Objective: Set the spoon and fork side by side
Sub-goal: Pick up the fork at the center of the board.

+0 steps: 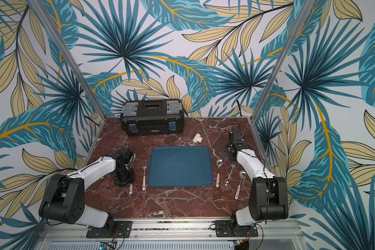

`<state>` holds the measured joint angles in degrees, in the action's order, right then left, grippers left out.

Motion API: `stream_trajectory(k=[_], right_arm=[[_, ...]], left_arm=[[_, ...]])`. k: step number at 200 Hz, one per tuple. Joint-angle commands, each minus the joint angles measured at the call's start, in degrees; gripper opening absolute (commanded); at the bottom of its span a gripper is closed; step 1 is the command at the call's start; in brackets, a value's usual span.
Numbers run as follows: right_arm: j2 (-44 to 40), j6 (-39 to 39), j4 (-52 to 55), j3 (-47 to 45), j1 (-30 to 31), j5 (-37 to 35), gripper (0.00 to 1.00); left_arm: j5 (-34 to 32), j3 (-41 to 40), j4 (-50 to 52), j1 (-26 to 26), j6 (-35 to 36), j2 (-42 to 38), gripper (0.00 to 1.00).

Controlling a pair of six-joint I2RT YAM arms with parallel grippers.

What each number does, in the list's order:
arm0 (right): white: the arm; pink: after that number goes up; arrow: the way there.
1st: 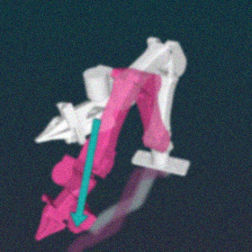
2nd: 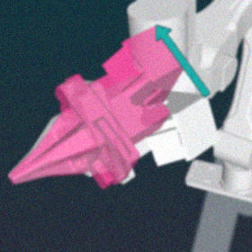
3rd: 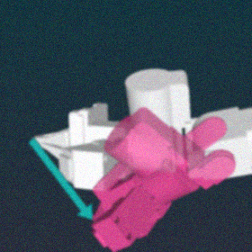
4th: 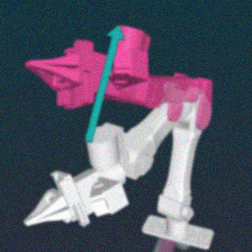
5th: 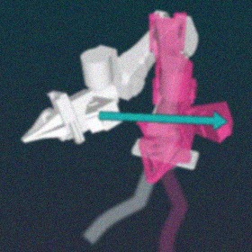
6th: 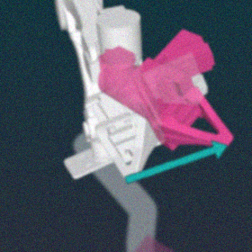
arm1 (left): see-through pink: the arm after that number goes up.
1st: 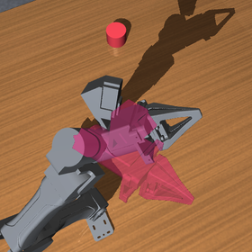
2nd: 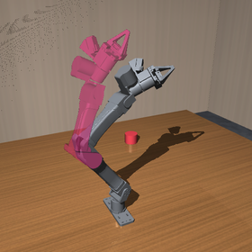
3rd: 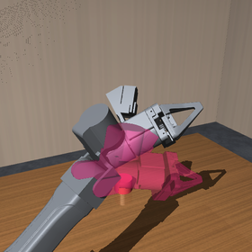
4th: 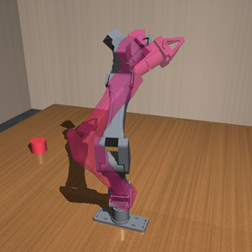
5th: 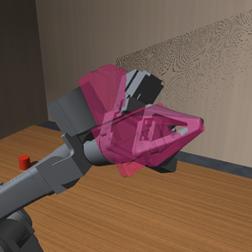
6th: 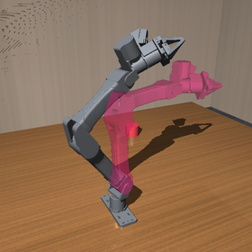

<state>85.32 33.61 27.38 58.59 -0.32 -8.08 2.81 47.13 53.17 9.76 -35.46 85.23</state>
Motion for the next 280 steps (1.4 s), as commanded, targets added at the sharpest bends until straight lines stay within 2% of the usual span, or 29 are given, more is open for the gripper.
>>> stream_trajectory(k=[1, 25, 72, 94, 149, 220, 255, 280], right_arm=[[0.53, -0.52, 1.76, 0.74, 0.34, -0.07, 0.46], [0.48, -0.51, 1.80, 0.74, 0.41, -0.11, 0.46], [0.20, -0.63, 2.32, 0.96, 0.45, -0.35, 0.46], [0.10, -0.46, 2.35, 1.00, 0.49, -0.53, 0.46], [0.06, -0.29, 2.41, 0.83, 0.52, -0.62, 0.46], [0.07, -0.21, 2.12, 0.65, 0.56, -0.74, 0.46], [0.47, -0.23, 1.87, 0.65, 0.54, -0.62, 0.46], [-0.79, -0.57, 0.55, -0.31, 0.50, -1.36, 0.46]], left_arm=[[-0.34, -2.85, -3.31, -1.48, 0.70, 1.13, 0.33], [0.55, -4.23, -5.89, -2.34, 1.36, 2.31, 0.33], [3.26, -4.29, -9.07, -2.55, 2.27, 4.48, 0.21], [4.81, -3.94, -9.89, -2.45, 3.06, 4.80, 0.19], [7.19, -2.21, -9.13, -1.05, 4.15, 1.89, 0.13], [4.90, 12.43, 0.87, 10.03, 3.80, -3.93, 0.11], [4.90, 21.68, 2.00, 16.19, 4.07, 4.23, 0.12], [5.41, 28.11, 1.47, 17.81, 4.72, 13.35, 0.11]])
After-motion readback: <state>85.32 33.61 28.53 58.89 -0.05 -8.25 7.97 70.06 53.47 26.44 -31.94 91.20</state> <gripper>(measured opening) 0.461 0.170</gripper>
